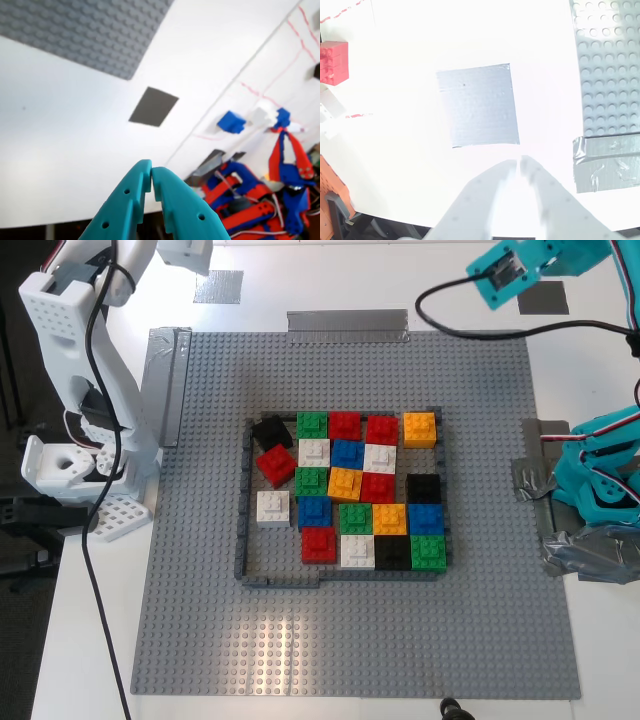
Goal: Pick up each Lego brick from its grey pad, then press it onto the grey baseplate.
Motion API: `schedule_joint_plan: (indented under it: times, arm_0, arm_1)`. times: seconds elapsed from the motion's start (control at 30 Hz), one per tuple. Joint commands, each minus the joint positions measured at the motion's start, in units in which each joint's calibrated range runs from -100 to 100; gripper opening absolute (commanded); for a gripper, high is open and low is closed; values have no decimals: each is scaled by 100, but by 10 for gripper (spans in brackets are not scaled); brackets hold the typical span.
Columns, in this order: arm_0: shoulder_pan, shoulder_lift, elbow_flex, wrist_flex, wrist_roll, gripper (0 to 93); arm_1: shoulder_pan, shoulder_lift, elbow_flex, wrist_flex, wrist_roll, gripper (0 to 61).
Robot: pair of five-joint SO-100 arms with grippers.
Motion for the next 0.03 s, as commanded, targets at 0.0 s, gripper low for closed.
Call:
schedule_joint_plan:
  times: [0.0]
  arm_0:
    - [521,-178,151,-255,-439,0]
  arm_1:
    - [-35,-613,-44,-82,-20,1]
